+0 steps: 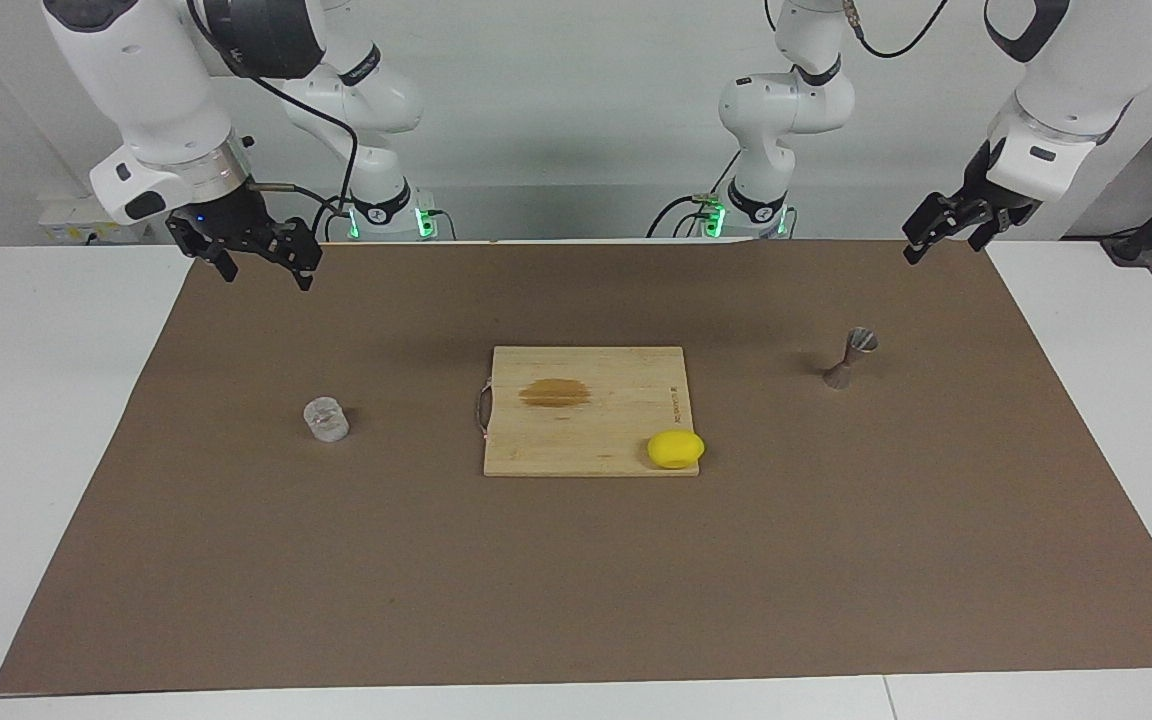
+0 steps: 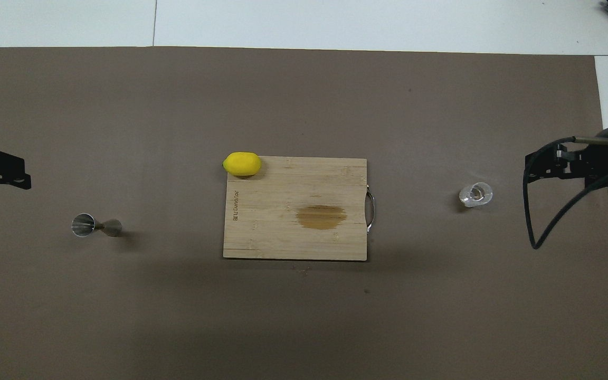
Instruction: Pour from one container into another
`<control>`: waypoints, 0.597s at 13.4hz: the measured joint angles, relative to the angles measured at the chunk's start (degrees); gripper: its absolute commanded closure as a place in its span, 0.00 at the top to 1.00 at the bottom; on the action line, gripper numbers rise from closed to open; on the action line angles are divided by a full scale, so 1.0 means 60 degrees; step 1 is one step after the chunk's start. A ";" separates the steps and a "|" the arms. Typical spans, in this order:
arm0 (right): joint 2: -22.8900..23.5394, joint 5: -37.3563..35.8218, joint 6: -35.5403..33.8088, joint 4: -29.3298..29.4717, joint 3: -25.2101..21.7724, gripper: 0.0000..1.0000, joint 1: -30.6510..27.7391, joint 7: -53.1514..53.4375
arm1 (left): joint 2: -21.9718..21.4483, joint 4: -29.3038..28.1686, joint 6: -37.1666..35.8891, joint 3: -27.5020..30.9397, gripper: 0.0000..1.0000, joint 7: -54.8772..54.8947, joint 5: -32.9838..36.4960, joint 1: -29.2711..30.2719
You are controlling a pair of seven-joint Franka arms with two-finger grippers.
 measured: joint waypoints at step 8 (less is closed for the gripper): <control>0.0000 0.0000 0.0000 0.0000 0.0000 0.99 0.0000 0.0000 | -0.0067 -0.0478 0.0953 -0.0016 1.00 -0.0001 0.0000 -0.0096</control>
